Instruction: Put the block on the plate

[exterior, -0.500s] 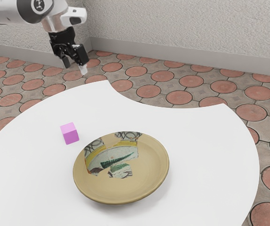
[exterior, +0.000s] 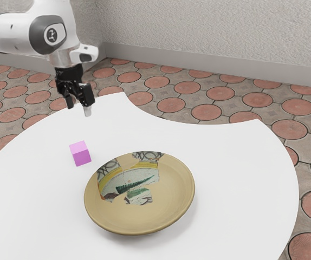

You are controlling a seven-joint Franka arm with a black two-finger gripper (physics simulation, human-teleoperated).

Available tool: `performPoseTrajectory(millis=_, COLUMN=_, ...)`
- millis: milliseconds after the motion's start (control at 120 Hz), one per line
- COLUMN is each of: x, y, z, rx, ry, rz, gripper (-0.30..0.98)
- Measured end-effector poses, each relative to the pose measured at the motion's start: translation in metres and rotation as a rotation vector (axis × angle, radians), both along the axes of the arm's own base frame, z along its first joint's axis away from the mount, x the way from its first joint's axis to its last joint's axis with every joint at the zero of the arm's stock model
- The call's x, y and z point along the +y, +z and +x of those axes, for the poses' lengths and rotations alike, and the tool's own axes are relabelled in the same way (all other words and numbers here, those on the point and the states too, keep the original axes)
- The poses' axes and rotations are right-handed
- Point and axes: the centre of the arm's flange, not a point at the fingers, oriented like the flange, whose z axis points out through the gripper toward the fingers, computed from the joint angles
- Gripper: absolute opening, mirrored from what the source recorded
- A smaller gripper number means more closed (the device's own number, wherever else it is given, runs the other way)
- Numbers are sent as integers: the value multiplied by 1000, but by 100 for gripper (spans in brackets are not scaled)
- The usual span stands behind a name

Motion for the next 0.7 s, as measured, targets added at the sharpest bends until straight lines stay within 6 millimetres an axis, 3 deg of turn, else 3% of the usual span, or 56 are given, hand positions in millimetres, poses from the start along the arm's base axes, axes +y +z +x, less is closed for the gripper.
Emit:
performPoseTrajectory(millis=225, x=60, y=-67, z=25, rx=24, ry=-120, rz=62, gripper=69)
performPoseTrajectory(millis=475, x=109, y=-140, z=57, rx=28, ry=-282, rz=42, gripper=69)
performPoseTrajectory(millis=700, x=137, y=-174, z=63, rx=3, ry=-364, rz=16, gripper=69)
